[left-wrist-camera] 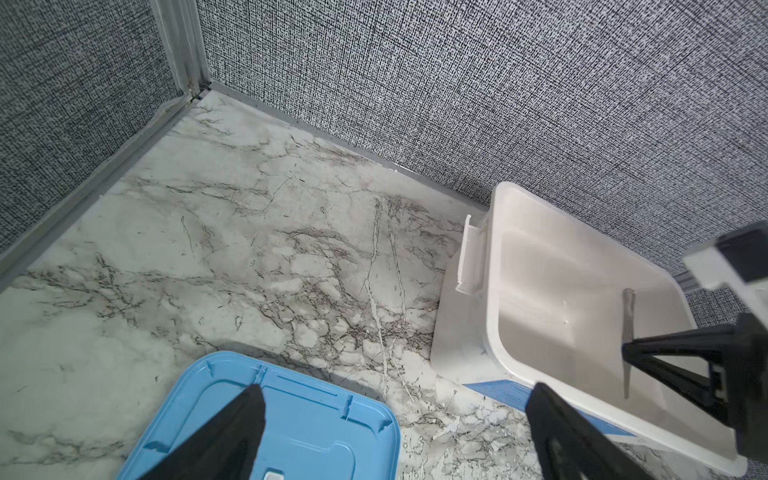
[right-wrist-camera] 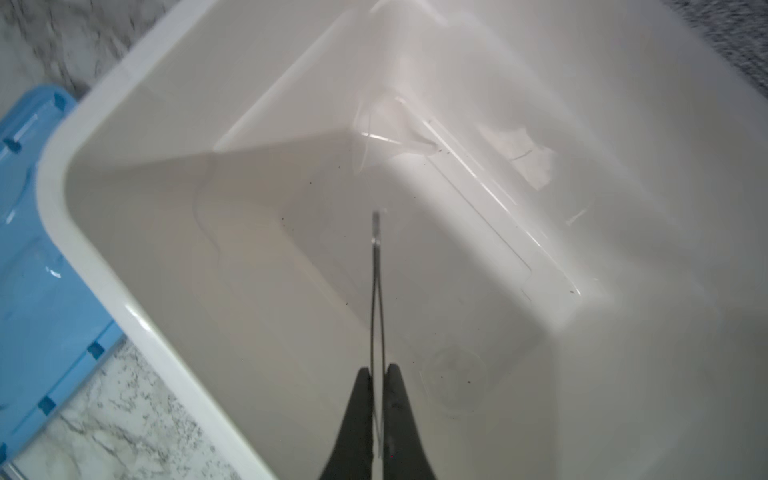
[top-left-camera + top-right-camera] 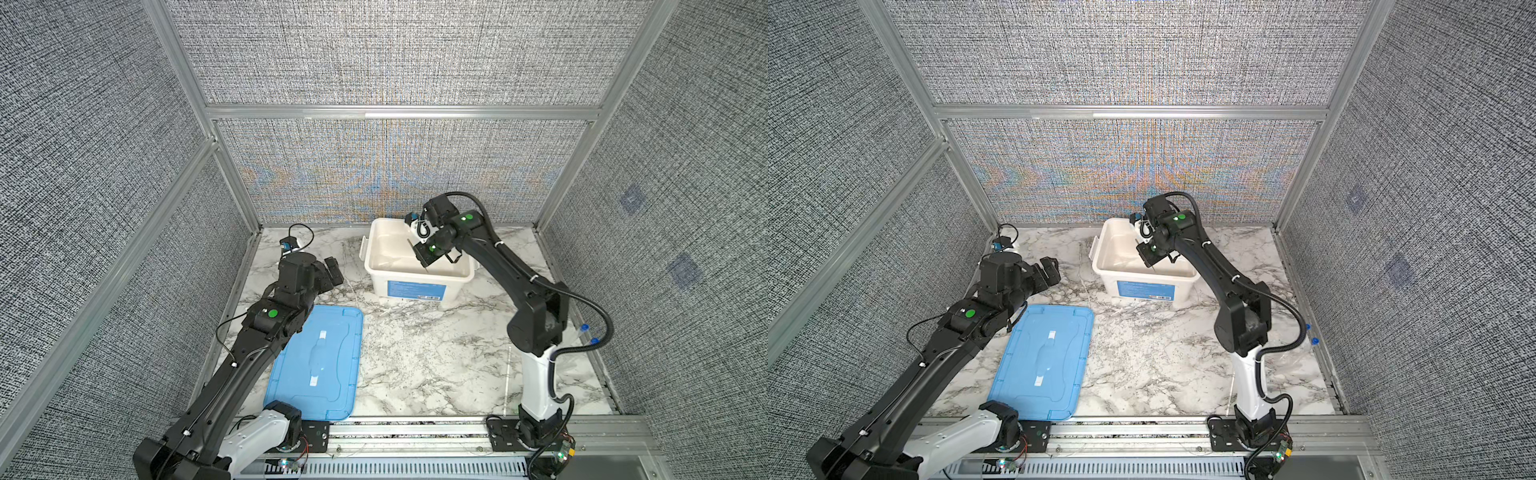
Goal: Organize the chemistry lab equipment
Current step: 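Lower the rod into the white bin and open the right gripper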
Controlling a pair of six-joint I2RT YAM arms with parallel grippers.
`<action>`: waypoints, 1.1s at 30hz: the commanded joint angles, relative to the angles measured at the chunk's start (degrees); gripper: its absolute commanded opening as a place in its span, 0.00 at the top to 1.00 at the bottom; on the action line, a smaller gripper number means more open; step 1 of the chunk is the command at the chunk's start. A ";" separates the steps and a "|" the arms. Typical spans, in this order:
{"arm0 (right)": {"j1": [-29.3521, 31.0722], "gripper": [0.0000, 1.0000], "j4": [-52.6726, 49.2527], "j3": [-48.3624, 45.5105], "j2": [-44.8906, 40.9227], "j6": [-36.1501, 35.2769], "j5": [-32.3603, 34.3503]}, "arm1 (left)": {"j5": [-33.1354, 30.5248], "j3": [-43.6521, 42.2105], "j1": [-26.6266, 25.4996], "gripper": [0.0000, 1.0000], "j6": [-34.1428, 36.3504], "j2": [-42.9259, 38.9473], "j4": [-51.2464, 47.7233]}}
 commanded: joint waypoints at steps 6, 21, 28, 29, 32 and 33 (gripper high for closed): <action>-2.20 1.00 -10.94 3.74 6.01 -22.42 -9.79 | -0.45 -1.19 0.13 0.01 0.92 -1.31 -1.07; -3.55 1.00 -11.86 7.67 14.62 -32.94 -6.54 | 0.14 -1.68 0.27 0.01 0.93 -1.57 -0.93; -3.60 1.00 -11.34 7.43 15.99 -35.60 -5.42 | 0.70 -1.52 0.28 0.01 0.70 -1.78 -1.81; -3.62 1.00 -11.16 7.26 16.24 -36.12 -5.21 | 0.88 -1.49 0.34 0.01 0.61 -1.86 -1.93; -3.53 1.00 -11.03 7.76 17.62 -37.09 -3.92 | 0.63 -1.07 0.30 0.01 0.28 -2.12 -2.88; -3.52 1.00 -10.97 8.07 18.02 -37.42 -3.63 | 0.42 -1.48 0.34 0.01 0.18 -2.31 -2.53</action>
